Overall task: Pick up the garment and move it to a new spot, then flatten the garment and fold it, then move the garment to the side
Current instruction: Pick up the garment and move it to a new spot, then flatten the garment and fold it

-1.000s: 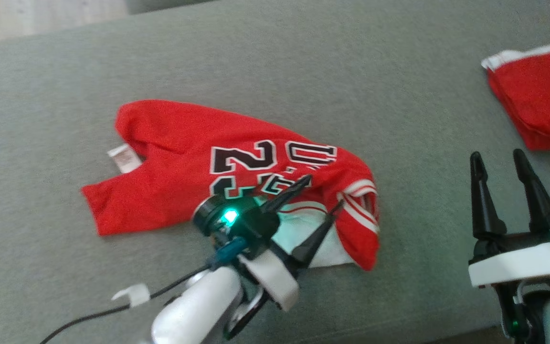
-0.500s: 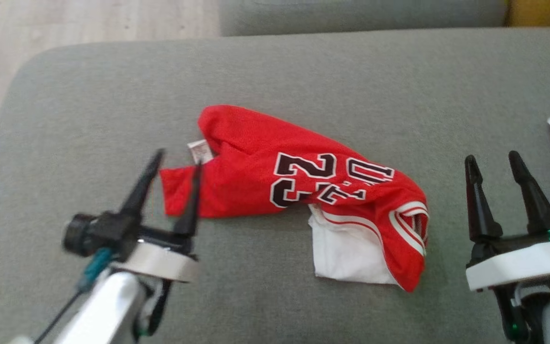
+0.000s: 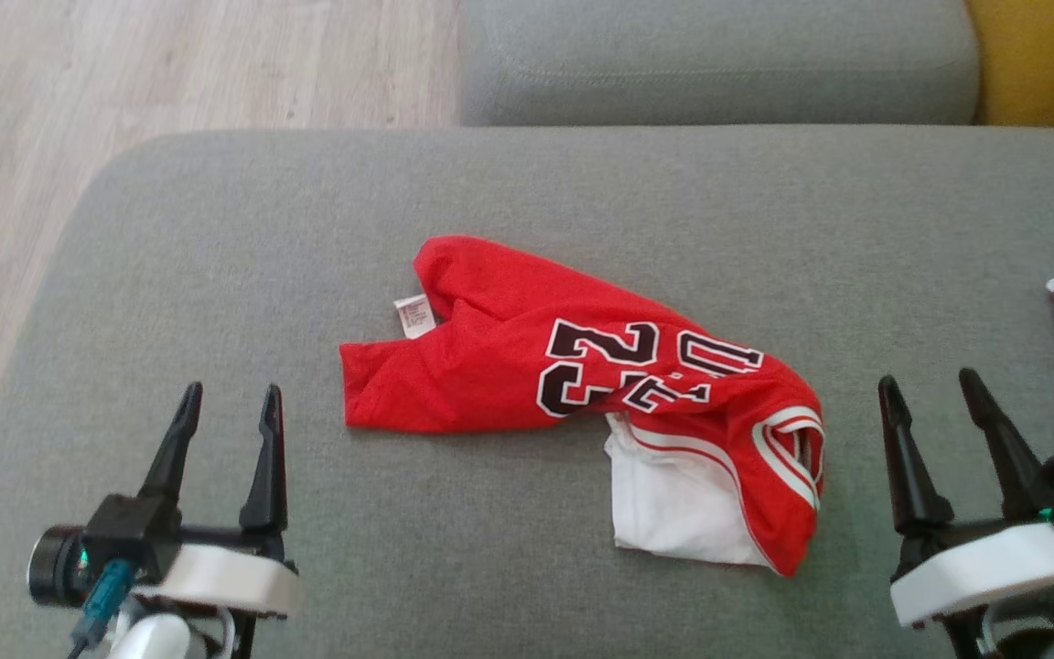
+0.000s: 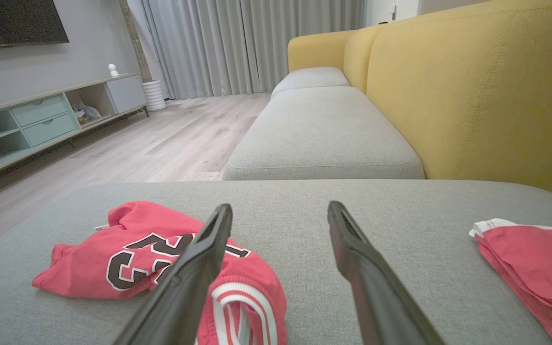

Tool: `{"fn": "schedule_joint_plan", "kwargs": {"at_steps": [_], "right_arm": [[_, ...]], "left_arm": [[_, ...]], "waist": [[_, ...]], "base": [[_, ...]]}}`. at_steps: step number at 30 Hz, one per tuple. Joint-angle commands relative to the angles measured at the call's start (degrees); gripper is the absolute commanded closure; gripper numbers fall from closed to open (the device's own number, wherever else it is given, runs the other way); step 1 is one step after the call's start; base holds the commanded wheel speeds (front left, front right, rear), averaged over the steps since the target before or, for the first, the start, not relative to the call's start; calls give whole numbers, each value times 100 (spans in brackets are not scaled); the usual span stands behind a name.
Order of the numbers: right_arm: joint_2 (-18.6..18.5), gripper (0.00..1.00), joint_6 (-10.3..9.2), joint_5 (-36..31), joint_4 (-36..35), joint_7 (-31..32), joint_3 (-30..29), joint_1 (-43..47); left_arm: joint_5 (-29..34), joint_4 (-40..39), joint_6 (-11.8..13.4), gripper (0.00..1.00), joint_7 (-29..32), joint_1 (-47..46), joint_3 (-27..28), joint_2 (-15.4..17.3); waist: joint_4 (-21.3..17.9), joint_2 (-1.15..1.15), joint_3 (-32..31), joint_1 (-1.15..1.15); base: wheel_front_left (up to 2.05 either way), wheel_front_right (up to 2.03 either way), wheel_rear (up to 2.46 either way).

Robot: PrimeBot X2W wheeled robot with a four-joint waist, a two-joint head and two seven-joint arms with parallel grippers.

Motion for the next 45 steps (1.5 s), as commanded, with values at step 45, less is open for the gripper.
{"fn": "schedule_joint_plan", "kwargs": {"at_steps": [45], "right_arm": [[-163,0,-4,69,2623,606,2120,-840]], "left_arm": [[246,-435,-64,0,-194,-767,-44,-228]], "waist": [[730,0,561,1]], "base": [[0,0,0]]}}
